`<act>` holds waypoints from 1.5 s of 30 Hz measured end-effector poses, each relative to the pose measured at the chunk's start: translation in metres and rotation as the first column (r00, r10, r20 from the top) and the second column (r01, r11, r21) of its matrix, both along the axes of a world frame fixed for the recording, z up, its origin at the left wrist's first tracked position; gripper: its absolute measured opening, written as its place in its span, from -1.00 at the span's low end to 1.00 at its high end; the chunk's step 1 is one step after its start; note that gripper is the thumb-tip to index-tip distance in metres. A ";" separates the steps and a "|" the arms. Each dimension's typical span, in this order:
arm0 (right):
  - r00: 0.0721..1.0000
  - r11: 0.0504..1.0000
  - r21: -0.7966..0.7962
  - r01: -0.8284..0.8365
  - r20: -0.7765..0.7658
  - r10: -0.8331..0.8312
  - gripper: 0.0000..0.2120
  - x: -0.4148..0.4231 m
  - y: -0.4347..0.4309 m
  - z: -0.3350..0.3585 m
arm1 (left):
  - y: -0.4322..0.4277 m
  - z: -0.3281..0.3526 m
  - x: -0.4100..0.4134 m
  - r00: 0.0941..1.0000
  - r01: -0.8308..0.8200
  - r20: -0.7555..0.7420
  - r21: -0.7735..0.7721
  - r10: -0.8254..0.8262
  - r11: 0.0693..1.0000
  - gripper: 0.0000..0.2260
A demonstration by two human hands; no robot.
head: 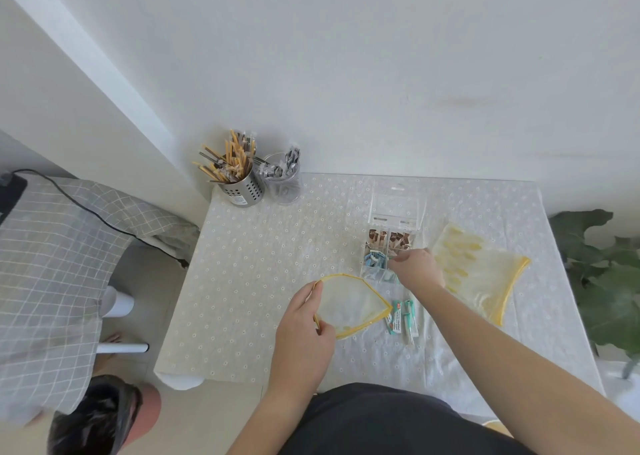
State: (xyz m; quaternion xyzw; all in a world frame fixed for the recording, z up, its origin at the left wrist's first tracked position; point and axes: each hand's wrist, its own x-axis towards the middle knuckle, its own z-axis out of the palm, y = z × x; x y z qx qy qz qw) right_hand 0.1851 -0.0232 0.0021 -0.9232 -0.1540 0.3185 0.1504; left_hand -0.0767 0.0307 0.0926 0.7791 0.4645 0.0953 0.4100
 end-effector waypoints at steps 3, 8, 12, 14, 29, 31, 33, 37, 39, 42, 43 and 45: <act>0.999 1.000 0.001 -0.009 -0.034 0.009 -0.72 0.005 0.000 -0.004 | 0.002 0.000 0.003 1.000 0.000 0.004 -0.004 0.000 1.000 -0.43; 0.997 0.998 -0.046 -0.045 -0.067 0.042 -0.66 0.014 0.006 -0.006 | 0.002 0.000 0.006 1.000 0.012 0.002 -0.010 -0.012 1.000 -0.42; 0.997 0.998 -0.022 -0.064 -0.048 0.063 -0.64 0.019 0.002 -0.002 | 0.003 -0.001 0.009 1.000 0.021 0.019 -0.021 -0.021 1.000 -0.42; 0.997 0.997 0.026 -0.075 0.018 0.074 -0.78 0.017 -0.004 0.008 | 0.004 -0.001 0.011 0.999 0.030 0.019 -0.011 -0.030 0.999 -0.42; 0.874 0.805 0.354 -0.476 0.093 0.476 -0.80 -0.046 -0.091 0.080 | 0.013 0.007 0.048 0.991 0.094 0.093 0.051 -0.098 0.994 -0.56; 0.914 0.838 0.373 -0.398 0.088 0.395 -0.86 -0.044 -0.095 0.082 | 0.013 0.008 0.055 0.981 0.118 0.151 0.042 -0.123 0.992 -0.71; 0.952 0.865 0.407 -0.295 0.043 0.304 -0.87 -0.041 -0.101 0.089 | 0.013 0.010 0.058 0.963 0.133 0.233 0.032 -0.137 0.991 -0.73; 0.988 0.850 0.522 -0.067 -0.086 0.131 -0.88 -0.031 -0.119 0.097 | 0.012 0.013 0.057 0.926 -0.041 0.373 -0.045 0.055 0.998 -0.56; 0.984 0.781 0.620 0.072 -0.172 0.046 -0.88 -0.027 -0.127 0.104 | 0.008 0.013 0.056 0.917 -0.170 0.321 -0.224 0.237 0.960 -0.48; 0.942 0.612 0.735 0.292 -0.332 -0.050 -0.87 -0.026 -0.137 0.116 | -0.001 0.008 0.055 0.904 -0.221 0.186 -0.570 0.386 0.792 -0.32; 0.926 0.560 0.753 0.347 -0.368 -0.079 -0.86 -0.026 -0.139 0.118 | -0.005 0.005 0.054 0.900 -0.206 0.168 -0.649 0.403 0.732 -0.31; 0.897 0.474 0.766 0.433 -0.421 -0.139 -0.83 -0.026 -0.144 0.118 | -0.014 0.002 0.053 0.900 -0.135 0.182 -0.747 0.396 0.651 -0.43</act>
